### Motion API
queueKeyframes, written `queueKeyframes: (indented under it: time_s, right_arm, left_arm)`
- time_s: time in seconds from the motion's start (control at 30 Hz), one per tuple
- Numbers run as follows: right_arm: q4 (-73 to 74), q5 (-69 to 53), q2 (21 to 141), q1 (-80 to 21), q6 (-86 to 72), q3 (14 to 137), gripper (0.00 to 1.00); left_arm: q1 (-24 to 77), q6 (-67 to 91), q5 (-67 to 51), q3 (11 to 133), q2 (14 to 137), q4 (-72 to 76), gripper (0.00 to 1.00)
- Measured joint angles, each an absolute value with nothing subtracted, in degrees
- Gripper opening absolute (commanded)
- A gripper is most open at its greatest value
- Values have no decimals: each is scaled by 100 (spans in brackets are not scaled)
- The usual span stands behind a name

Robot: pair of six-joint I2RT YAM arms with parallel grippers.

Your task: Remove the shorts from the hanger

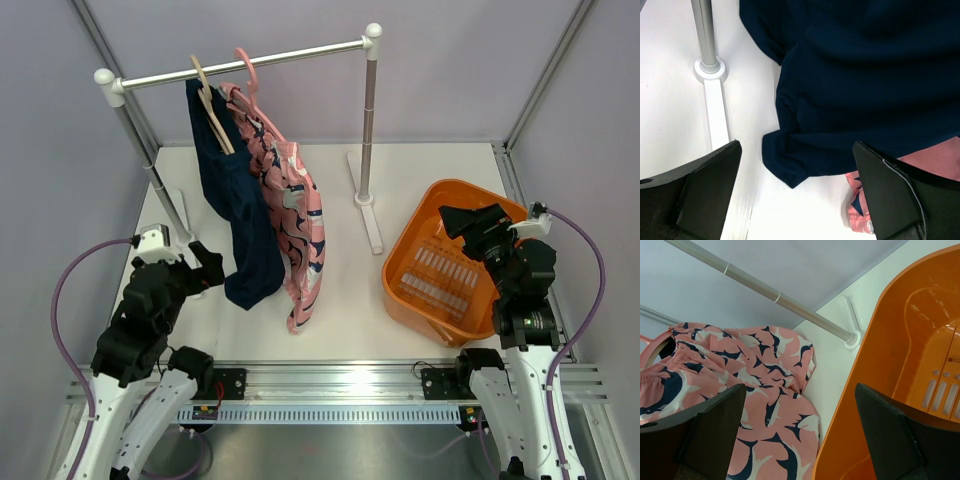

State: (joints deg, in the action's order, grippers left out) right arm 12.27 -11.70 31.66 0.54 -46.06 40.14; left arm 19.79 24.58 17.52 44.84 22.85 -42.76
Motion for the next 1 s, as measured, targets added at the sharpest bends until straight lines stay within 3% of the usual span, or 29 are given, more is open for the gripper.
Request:
queueKeyframes:
  time_s: [0.6, 1.0]
  right_arm:
    - [1186, -1525, 3452, 54, -4401, 4014, 100]
    - [1190, -2023, 3459, 54, -4305, 4088, 99]
  left_arm:
    - [1979, 2338, 1520, 4624, 2279, -4211, 99]
    - [1979, 2335, 1356, 8007, 4862, -3389, 92]
